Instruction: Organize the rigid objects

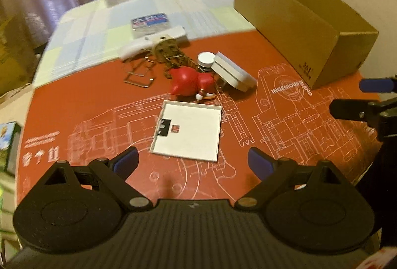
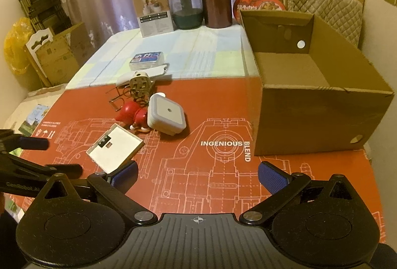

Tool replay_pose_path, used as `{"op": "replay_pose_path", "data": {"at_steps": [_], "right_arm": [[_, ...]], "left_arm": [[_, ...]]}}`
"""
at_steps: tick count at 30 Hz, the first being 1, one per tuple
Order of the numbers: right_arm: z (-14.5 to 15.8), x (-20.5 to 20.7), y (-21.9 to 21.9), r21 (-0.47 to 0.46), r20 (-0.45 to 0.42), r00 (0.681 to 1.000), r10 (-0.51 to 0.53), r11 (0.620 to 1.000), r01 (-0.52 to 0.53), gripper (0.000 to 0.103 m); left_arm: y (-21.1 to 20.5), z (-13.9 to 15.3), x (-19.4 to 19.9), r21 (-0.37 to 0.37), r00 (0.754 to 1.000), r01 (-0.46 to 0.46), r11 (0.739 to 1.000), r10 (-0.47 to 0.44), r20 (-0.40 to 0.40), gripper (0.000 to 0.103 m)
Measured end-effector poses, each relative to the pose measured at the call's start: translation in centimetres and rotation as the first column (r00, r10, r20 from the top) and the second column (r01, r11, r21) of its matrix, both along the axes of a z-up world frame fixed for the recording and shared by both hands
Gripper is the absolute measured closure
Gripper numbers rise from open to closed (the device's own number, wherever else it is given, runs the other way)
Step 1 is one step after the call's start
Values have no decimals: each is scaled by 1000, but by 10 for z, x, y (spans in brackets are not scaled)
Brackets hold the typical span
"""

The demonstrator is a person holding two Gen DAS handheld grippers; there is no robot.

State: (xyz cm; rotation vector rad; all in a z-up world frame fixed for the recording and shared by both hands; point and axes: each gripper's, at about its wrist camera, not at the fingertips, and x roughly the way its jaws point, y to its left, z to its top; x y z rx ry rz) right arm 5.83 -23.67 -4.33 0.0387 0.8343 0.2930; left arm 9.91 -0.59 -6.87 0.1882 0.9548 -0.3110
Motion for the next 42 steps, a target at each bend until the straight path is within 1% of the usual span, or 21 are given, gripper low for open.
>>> {"op": "replay_pose_path", "data": {"at_steps": [3,6,8,10,12,16,20,23,26,29,31,34,42], "right_arm": [[-5,8,3,5,1,1000,8,1000,-8,3],[-10,17,6,13,-7,1000,9,1000,-9,3],[-13,22,9,10,-7,1000,11,1000,-11,3],[-16,26,11,10,-7,1000,13,1000,-13,3],[-21,29,14,10,-12,1000,16,1000,-16,3],[-30,37,19,18,-24,999,22,1000,-22,3],[-35,45,20,47,-30,999,23,999,-21,3],[-38,50,22,50,-27,999,27,998,-26,3],[-41,57,24,58,-28,999,28,998,-26,3],[-44,64,27,68,-21,999,34,997,-32,3],[-46,69,29,82,-19,999,43,996,-42,3],[-50,78,32,106,-19,999,51,993,-49,3],[-60,108,33,219,-66,996,53,975,-38,3]], "left_arm": [[5,-15,18,-47,999,25,999,-26,-31,9],[6,-27,29,-42,997,77,996,-78,-27,6],[3,-34,33,-23,993,118,993,-118,-19,4],[1,-40,37,-25,987,158,987,-159,-19,4],[0,-47,41,-31,985,169,985,-170,-20,4],[4,-58,52,-49,988,151,987,-152,-17,4],[9,-66,59,-50,992,127,991,-127,-16,4],[11,-72,61,-58,993,118,991,-119,-11,4],[8,-75,60,-46,993,121,992,-121,-4,4],[6,-76,59,-38,993,118,992,-117,10,7],[7,-75,59,-45,994,107,993,-106,21,10],[7,-75,57,-29,994,108,994,-106,39,17],[9,-73,57,-45,996,82,996,-81,42,18]]}}
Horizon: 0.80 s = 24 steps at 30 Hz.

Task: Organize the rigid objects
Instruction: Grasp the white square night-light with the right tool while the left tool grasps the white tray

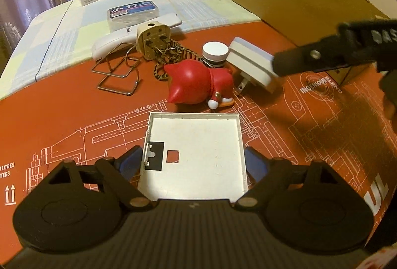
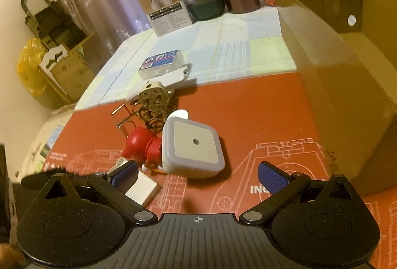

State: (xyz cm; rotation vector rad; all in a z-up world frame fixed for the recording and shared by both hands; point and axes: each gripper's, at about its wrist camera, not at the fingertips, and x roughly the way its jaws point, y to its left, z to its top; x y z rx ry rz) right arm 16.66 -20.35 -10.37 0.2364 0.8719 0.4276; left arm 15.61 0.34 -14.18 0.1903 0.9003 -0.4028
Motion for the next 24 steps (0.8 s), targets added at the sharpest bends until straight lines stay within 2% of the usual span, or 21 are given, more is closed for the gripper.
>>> {"op": "replay_pose_path", "data": {"at_steps": [3,10,16,17,18,24], "right_arm": [[-7,13,-2,61,-25,1000,-7,998,8,13],[-23,33,-4,155,-91,996,-5,988,19,20],[-29,35,-9,219,-121,992,-23,974,50,30],[-29,35,-10,225,-125,992,-27,973,55,37],[-29,35,-10,226,-126,992,-29,972,57,39],[-28,28,-11,199,-103,993,-57,977,77,39]], "left_arm": [[3,1,1,-8,1000,-25,1000,25,1,18],[7,4,1,-37,999,-47,998,47,0,18],[6,5,0,-32,998,-55,998,55,10,18],[6,4,-1,-29,998,-58,998,58,11,18],[7,5,-1,-27,998,-61,998,61,12,18],[7,6,-2,-31,997,-75,997,76,14,18]]}}
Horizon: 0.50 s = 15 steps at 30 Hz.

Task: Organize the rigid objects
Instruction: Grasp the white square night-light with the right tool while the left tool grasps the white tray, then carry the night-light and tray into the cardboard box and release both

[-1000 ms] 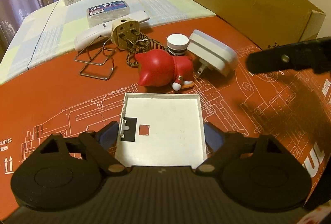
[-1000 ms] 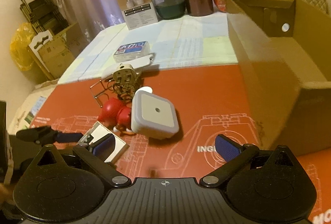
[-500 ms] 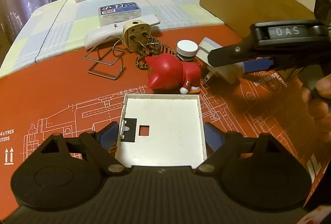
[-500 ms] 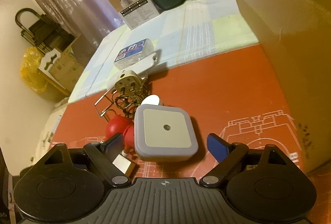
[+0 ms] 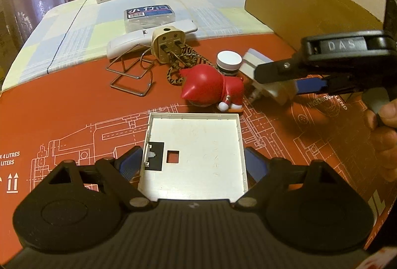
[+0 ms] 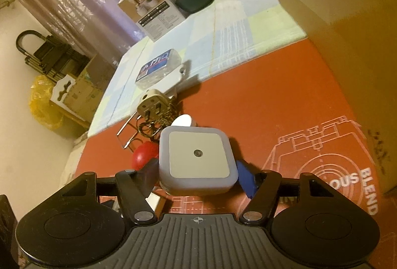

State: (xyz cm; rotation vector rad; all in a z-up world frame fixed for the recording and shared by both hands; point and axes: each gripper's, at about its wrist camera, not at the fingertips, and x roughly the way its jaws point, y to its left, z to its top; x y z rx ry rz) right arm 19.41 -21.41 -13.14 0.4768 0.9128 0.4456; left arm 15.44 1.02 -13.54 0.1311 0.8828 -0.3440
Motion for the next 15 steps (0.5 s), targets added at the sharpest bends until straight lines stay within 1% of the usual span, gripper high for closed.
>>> {"op": "replay_pose_path", "data": {"at_steps": [3,8,10,15], "right_arm": [[7,-8,4,-104,51,999,-7,995,12,40],[19,-24,14,-263,131,991,41,965,-5,40],[24,-30,15,-287,149,988,46,958,-1,40],[46,-42,17,-300,203,978,48,954,16,40]], "left_arm": [[-1,2,0,-3,1000,-5,1000,5,2,18],[-5,11,-2,-5,1000,-8,1000,8,22,18],[-5,16,-3,-9,999,-20,1000,20,29,18],[-6,34,-7,-23,998,-51,998,52,45,18]]}}
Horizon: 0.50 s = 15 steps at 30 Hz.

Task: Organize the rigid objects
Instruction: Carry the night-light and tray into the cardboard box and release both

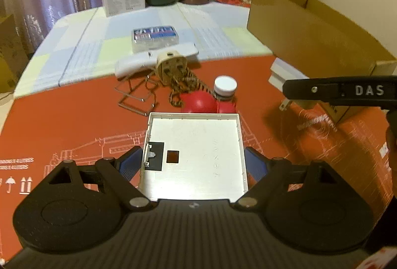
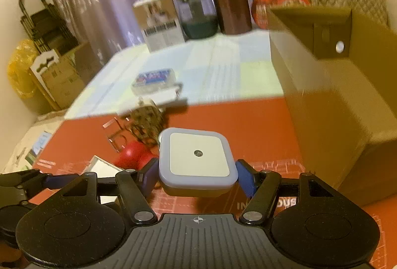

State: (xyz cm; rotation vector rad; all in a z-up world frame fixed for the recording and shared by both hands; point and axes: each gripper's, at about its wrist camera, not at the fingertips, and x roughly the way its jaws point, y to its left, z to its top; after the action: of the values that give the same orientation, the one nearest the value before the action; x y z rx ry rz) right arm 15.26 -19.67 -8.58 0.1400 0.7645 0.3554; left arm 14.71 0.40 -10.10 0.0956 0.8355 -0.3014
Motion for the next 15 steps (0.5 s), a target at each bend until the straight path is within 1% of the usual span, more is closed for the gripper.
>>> {"op": "replay_pose_path", "data": {"at_steps": [3,8,12,15], "right_arm": [[18,-7,0,5,39,999,3,1000,-3,40],[54,-15,-7,15,103,995,-17,1000,16,40],[85,-16,-26,19,155,987,-50,999,48,40],[103,-13,-50,14,180,980,-84,996,83,40]], "left_arm": [[-4,17,-2,-8,1000,-12,1000,12,15,18],[-22,49,-3,-10,998,4,1000,-4,57,18],[-44,73,-2,-16,996,35,999,-33,83,18],[-66,91,1,-33,992,70,997,-66,106,18]]}}
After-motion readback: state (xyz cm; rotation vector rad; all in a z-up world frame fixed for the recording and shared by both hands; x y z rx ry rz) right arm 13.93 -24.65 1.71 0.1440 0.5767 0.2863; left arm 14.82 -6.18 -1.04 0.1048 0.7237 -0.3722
